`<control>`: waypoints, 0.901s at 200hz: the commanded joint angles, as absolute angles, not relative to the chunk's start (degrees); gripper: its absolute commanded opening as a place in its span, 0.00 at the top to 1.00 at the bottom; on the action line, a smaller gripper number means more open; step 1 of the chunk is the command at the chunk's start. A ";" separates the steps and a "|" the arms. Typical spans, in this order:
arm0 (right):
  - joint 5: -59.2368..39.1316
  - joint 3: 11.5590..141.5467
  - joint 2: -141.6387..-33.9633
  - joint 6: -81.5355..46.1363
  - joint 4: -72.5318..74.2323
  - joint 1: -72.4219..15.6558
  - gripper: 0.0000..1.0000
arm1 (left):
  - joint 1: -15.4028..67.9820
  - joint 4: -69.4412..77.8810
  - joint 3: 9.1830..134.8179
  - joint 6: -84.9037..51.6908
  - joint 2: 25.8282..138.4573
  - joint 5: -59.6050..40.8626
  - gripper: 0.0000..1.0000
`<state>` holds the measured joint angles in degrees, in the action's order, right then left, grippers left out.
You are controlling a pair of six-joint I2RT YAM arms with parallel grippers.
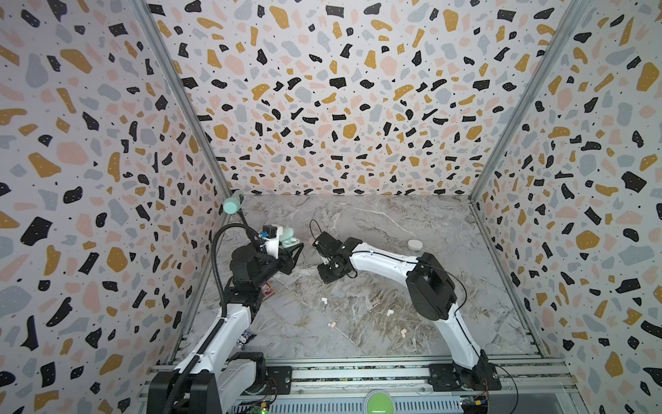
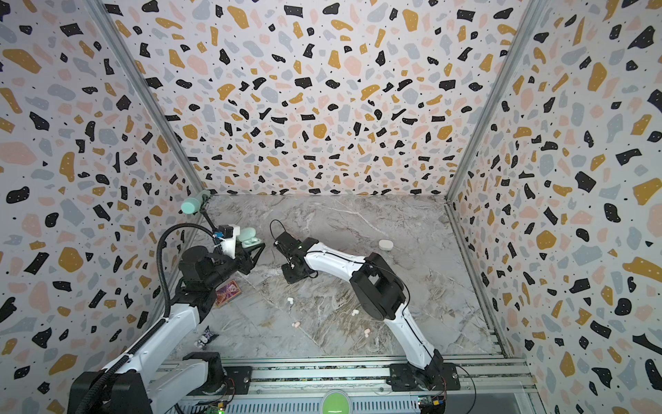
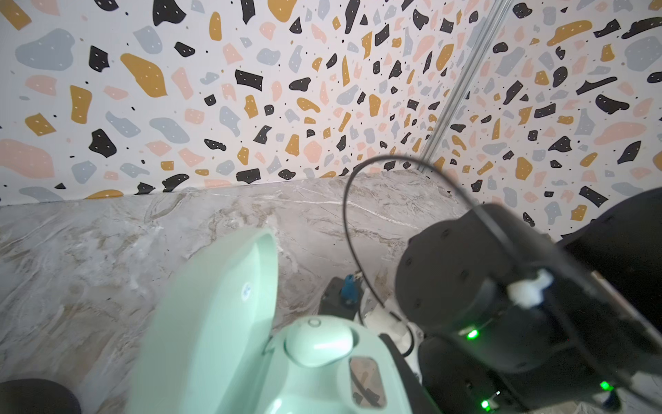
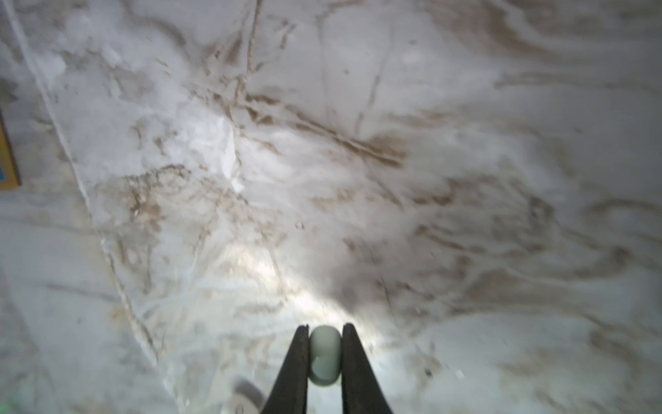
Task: Insert the wireless bluetooth earbuds into the charging case
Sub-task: 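Lift the green earbud and carry it to the case in the left gripper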
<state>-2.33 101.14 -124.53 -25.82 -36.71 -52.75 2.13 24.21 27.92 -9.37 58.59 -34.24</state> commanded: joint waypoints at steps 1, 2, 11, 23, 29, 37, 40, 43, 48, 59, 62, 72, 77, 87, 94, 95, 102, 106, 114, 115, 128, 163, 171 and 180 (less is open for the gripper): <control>-4.93 94.22 -113.56 -28.71 -30.89 -49.94 0.85 | 3.23 27.39 29.59 -9.06 58.69 -36.28 1.00; -5.06 93.82 -113.16 -28.81 -30.74 -49.80 0.85 | 3.33 27.40 29.56 -9.05 58.66 -36.29 1.00; -6.41 90.32 -109.83 -29.79 -29.65 -48.72 0.85 | 4.20 27.55 29.77 -8.91 58.71 -36.39 1.00; -8.03 86.43 -105.34 -30.47 -28.56 -47.56 0.84 | 5.57 27.51 30.11 -8.51 58.77 -36.39 1.00; -8.32 84.94 -103.17 -30.80 -28.55 -47.17 0.84 | 6.32 27.52 30.27 -8.17 58.71 -36.36 1.00; -8.65 83.43 -100.34 -30.98 -28.61 -46.77 0.84 | 7.46 27.47 30.45 -7.72 58.71 -36.09 1.00; -8.76 82.91 -99.28 -31.10 -28.72 -46.56 0.84 | 7.95 27.69 30.57 -7.62 58.67 -36.04 1.00; -8.93 82.54 -98.31 -31.23 -28.94 -46.39 0.84 | 8.34 28.06 30.51 -7.58 58.63 -35.97 1.00; -9.44 81.96 -96.67 -31.41 -29.27 -46.12 0.84 | 9.12 28.72 30.37 -7.61 58.62 -35.95 1.00; -10.36 81.06 -93.43 -32.01 -30.02 -45.33 0.84 | 10.67 30.49 30.17 -7.77 58.80 -35.91 1.00; -10.61 80.92 -92.57 -32.21 -30.17 -45.13 0.84 | 11.18 31.18 30.07 -7.90 58.89 -35.87 1.00; -11.21 80.43 -89.75 -32.79 -30.47 -44.62 0.84 | 12.88 33.44 29.65 -8.35 59.04 -35.71 1.00; -11.45 80.23 -88.46 -33.06 -30.63 -44.44 0.84 | 13.80 34.44 29.54 -8.43 59.23 -35.54 1.00; -12.17 79.99 -86.03 -33.54 -30.66 -43.95 0.84 | 15.77 35.99 29.52 -8.19 59.78 -35.21 1.00; -12.83 79.82 -84.49 -33.87 -30.35 -43.58 0.83 | 17.30 36.58 29.80 -7.82 60.45 -34.76 1.00; -12.96 79.81 -84.30 -33.94 -30.25 -43.54 0.83 | 17.44 36.62 29.84 -7.78 60.55 -34.69 1.00; -13.78 79.48 -82.72 -34.37 -29.74 -43.22 0.83 | 18.96 37.24 30.25 -7.43 61.42 -34.60 1.00; -14.29 79.25 -81.93 -34.65 -29.25 -42.94 0.83 | 19.66 37.76 30.46 -7.40 61.91 -34.56 1.00; -15.19 78.79 -80.28 -35.25 -28.24 -42.52 0.83 | 21.12 38.99 30.81 -7.40 62.92 -34.55 1.00; -15.29 78.73 -80.13 -35.33 -28.05 -42.49 0.83 | 21.28 39.18 30.88 -7.39 63.10 -34.54 1.00; -16.77 78.02 -77.86 -36.19 -26.07 -42.03 0.83 | 23.62 41.21 31.48 -7.51 64.75 -34.25 1.00; -19.55 76.34 -73.62 -38.65 -20.80 -41.84 0.82 | 28.94 46.04 34.05 -8.83 68.87 -33.10 1.00; -20.35 75.87 -73.01 -39.29 -19.44 -41.84 0.82 | 30.42 46.44 34.88 -8.44 69.72 -32.97 1.00; -20.92 75.22 -72.31 -40.08 -17.89 -41.92 0.82 | 31.80 47.05 35.92 -7.86 70.88 -33.01 1.00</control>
<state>-17.63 76.44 -74.74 -37.15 -23.40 -41.78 28.60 39.38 32.32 -8.54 69.10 -33.45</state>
